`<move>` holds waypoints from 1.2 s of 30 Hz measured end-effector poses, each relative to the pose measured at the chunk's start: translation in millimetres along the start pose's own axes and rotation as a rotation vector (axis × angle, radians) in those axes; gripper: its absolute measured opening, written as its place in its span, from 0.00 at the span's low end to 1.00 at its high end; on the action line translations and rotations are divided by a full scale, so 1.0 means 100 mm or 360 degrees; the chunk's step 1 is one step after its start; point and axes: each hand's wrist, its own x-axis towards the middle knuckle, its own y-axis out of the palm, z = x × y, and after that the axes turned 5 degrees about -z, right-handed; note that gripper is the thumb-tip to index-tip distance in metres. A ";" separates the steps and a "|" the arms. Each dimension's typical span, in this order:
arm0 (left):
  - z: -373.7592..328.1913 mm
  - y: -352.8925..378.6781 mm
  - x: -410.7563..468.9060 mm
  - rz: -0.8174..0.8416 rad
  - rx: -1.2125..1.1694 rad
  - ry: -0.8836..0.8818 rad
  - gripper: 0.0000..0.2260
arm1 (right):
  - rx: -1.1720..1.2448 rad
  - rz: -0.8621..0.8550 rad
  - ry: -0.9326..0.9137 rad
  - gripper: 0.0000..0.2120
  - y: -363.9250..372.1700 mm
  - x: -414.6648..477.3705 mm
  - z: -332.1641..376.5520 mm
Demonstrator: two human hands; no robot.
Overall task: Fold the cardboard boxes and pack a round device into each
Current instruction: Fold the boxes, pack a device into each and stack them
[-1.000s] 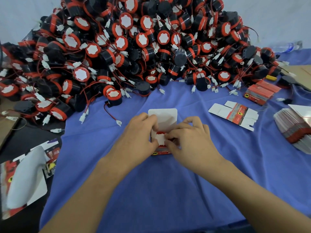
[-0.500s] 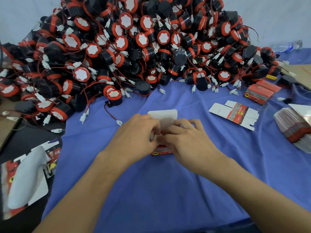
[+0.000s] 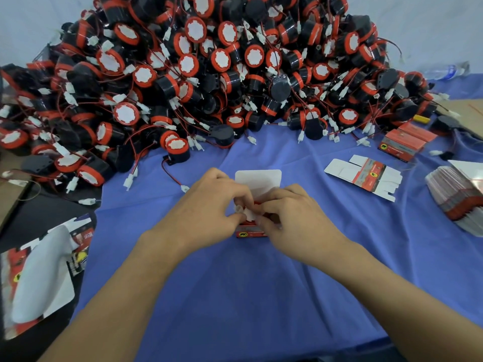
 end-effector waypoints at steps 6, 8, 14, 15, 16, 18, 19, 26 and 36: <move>-0.04 0.00 0.05 0.0186 0.0133 -0.0116 0.08 | -0.0020 0.0042 -0.0041 0.15 0.01 0.08 -0.09; -0.03 0.00 0.06 0.0260 0.0089 -0.0135 0.10 | -0.0038 -0.0006 -0.0036 0.13 0.02 0.07 -0.10; -0.02 0.08 0.07 0.0235 -0.0282 -0.0227 0.11 | -0.0079 0.0090 -0.0082 0.16 0.02 0.07 -0.14; -0.02 0.10 0.07 0.0190 -0.0321 -0.0234 0.11 | -0.0086 0.0088 -0.0088 0.16 0.03 0.06 -0.14; -0.01 0.13 0.07 0.0142 -0.0352 -0.0236 0.10 | -0.0077 0.0073 -0.0096 0.17 0.04 0.04 -0.13; 0.01 0.17 0.07 0.0060 -0.0364 -0.0204 0.06 | -0.0031 0.0057 -0.0111 0.16 0.05 0.03 -0.14; 0.03 0.18 0.07 0.0027 -0.0343 -0.0183 0.05 | -0.0011 0.0067 -0.0117 0.16 0.04 0.04 -0.15; 0.06 0.28 0.08 -0.0319 -0.0426 -0.0211 0.02 | 0.0047 0.0134 -0.0173 0.18 0.04 0.07 -0.22; 0.08 0.27 0.07 -0.0198 -0.0064 -0.0263 0.13 | 0.0008 0.0125 -0.0241 0.17 -0.06 0.12 -0.22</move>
